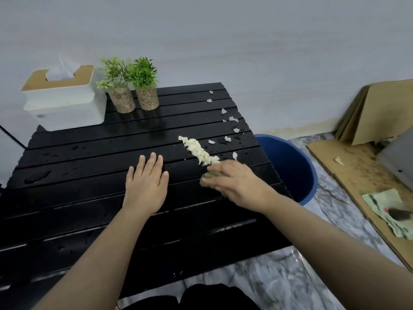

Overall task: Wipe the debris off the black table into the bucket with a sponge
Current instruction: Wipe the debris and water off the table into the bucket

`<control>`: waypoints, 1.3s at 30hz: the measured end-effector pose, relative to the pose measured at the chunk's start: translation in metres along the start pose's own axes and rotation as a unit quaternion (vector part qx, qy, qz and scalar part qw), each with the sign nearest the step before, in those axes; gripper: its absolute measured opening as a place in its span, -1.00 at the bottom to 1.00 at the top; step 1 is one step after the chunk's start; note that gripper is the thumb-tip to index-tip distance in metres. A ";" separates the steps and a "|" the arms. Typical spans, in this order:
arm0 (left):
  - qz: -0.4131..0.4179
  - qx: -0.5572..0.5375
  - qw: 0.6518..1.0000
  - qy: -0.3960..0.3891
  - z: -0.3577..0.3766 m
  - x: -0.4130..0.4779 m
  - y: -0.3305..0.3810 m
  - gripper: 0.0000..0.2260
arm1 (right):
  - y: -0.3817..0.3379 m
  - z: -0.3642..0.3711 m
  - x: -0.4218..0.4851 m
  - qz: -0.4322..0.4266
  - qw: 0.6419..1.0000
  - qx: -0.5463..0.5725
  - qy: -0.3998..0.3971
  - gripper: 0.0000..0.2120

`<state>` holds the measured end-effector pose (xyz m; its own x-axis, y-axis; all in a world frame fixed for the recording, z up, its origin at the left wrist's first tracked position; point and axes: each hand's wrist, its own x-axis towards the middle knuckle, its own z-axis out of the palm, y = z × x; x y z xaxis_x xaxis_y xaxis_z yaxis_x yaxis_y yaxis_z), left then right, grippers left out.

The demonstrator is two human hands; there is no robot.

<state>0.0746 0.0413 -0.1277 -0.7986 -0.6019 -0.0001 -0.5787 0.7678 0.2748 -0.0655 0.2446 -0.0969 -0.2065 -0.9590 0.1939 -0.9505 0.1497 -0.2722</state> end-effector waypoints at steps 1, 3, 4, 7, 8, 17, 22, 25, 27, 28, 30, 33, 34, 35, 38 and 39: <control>-0.003 -0.013 1.000 0.002 -0.002 0.004 0.000 -0.54 | 0.006 -0.001 0.008 0.021 1.000 -0.004 0.001 -0.67; -0.010 -0.040 0.999 0.016 -0.006 0.019 0.000 -0.54 | 0.013 -0.004 0.016 0.040 0.999 0.013 0.014 -0.67; -0.013 -0.048 0.998 0.027 -0.008 0.031 -0.001 -0.54 | 0.012 -0.008 0.014 0.032 0.999 0.027 0.027 -0.68; -0.018 -0.039 0.998 0.047 -0.012 0.073 -0.003 -0.54 | 0.008 -0.019 -0.017 -0.036 0.998 0.039 0.025 -0.66; -0.016 -0.031 0.999 0.040 -0.011 0.083 -0.003 -0.54 | 0.008 -0.020 -0.034 -0.055 0.998 0.035 0.008 -0.65; 0.015 0.021 1.000 0.006 -0.001 0.095 -0.005 -0.53 | 0.023 -0.004 -0.009 -0.030 0.999 -0.001 -0.026 -0.61; 0.020 0.024 0.999 -0.009 -0.001 0.094 -0.005 -0.53 | 0.020 -0.008 0.016 0.036 0.999 0.029 0.024 -0.65; 0.030 0.029 0.999 -0.018 -0.004 0.097 -0.012 -0.53 | -0.010 0.003 0.000 -0.027 0.998 0.046 0.015 -0.58; 0.035 0.030 0.999 -0.020 -0.006 0.096 -0.012 -0.53 | -0.030 0.017 -0.005 -0.079 0.997 0.025 -0.007 -0.58; 0.035 0.028 0.999 -0.018 -0.006 0.095 -0.012 -0.53 | -0.033 0.020 -0.001 -0.083 0.996 0.017 -0.005 -0.59; 0.034 0.022 0.999 -0.016 -0.006 0.095 -0.011 -0.53 | -0.029 0.017 0.020 -0.040 0.999 0.013 0.000 -0.60; 0.022 -0.005 1.000 -0.002 -0.006 0.096 -0.009 -0.53 | -0.013 0.004 0.046 0.015 0.996 0.080 -0.025 -0.64; 0.014 -0.018 1.000 0.008 -0.006 0.098 -0.008 -0.54 | -0.007 -0.002 0.049 0.025 0.991 0.133 -0.024 -0.67; 0.009 -0.028 0.999 0.015 -0.007 0.100 -0.007 -0.54 | -0.001 -0.010 0.051 0.034 0.982 0.184 -0.015 -0.69; 0.025 -0.019 0.999 0.008 -0.004 0.108 -0.001 -0.54 | 0.035 -0.035 0.065 0.076 0.966 0.244 0.039 -0.69; 0.031 -0.010 0.999 0.005 -0.003 0.110 0.001 -0.54 | 0.051 -0.041 0.076 0.104 0.961 0.247 0.064 -0.68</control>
<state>-0.0134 -0.0250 -0.1244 -0.8313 -0.5552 0.0265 -0.5245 0.7993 0.2932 -0.1390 0.1891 -0.0570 -0.4370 -0.8784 0.1935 -0.6657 0.1712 -0.7263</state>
